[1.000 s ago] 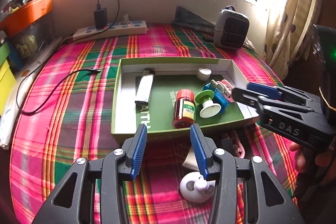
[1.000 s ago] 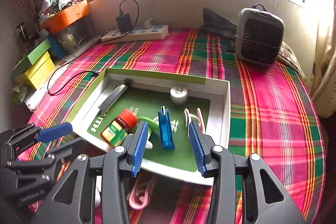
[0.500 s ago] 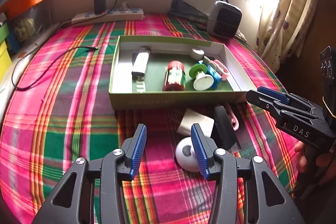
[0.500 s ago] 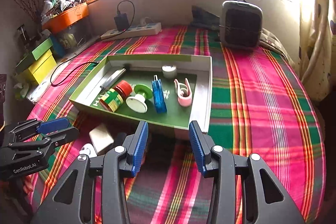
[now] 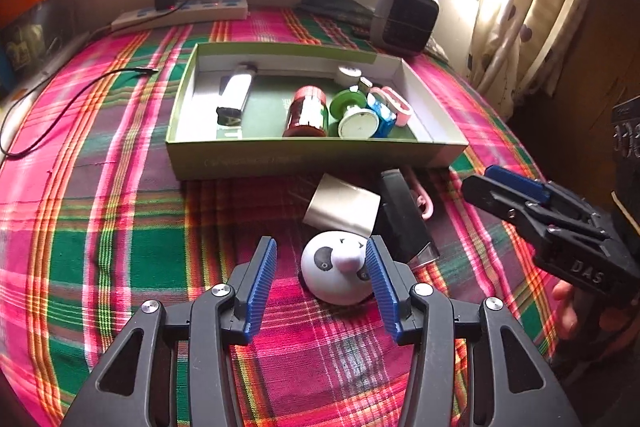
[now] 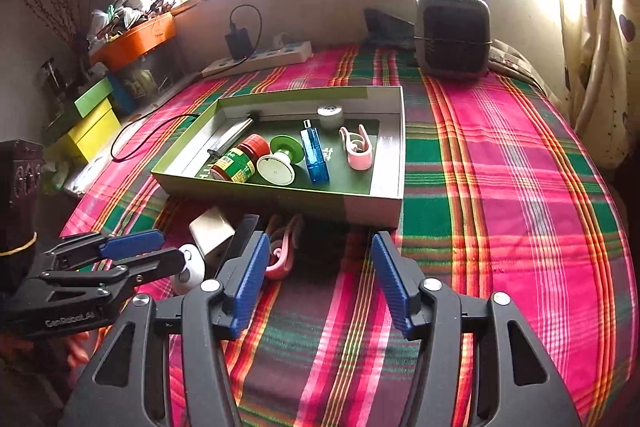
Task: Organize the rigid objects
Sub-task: 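Withdraw both grippers from the tray toward the white mouse and black stapler, then close the left gripper on the white-grey mouse while the right gripper approaches the black stapler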
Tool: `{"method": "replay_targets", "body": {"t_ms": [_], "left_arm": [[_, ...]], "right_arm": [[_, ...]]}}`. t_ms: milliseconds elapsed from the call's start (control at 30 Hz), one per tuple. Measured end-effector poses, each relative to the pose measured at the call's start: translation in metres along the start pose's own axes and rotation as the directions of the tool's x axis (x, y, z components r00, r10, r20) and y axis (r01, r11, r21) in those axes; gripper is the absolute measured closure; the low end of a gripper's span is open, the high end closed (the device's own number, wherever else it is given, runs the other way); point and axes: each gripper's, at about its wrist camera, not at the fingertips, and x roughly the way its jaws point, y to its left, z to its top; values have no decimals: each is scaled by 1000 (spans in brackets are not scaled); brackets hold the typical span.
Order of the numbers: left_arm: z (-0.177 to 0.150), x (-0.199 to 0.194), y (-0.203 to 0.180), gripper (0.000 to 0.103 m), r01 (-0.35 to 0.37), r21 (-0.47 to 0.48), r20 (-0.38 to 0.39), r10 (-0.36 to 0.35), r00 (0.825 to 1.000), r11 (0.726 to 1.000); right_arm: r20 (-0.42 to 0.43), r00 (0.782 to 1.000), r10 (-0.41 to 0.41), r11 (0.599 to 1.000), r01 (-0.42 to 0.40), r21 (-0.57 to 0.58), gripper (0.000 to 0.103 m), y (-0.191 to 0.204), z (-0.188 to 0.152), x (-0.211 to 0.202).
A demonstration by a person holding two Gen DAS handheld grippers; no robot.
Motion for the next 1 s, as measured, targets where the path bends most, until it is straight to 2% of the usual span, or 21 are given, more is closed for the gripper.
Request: {"method": "replay_targets", "body": {"t_ms": [300, 500, 600, 767, 1000], "left_arm": [[-2, 7, -5, 56, 4, 21, -24, -4, 1000, 1000], [-2, 6, 0, 56, 31, -16, -21, -32, 999, 999], [-2, 5, 3, 56, 20, -29, -16, -20, 1000, 999], [-4, 3, 9, 70, 15, -47, -13, -16, 1000, 999], [-6, -3, 20, 72, -12, -70, 6, 12, 1000, 998]], "right_arm": [[-1, 1000, -12, 1000, 12, 0, 48, 1, -3, -3], [-10, 1000, -20, 1000, 20, -3, 48, 3, -4, -1], [-19, 999, -27, 1000, 27, -8, 48, 5, -6, 0], [-33, 999, -27, 1000, 27, -13, 48, 10, -9, 3], [-53, 999, -14, 999, 12, -38, 48, 24, -13, 7]]}}
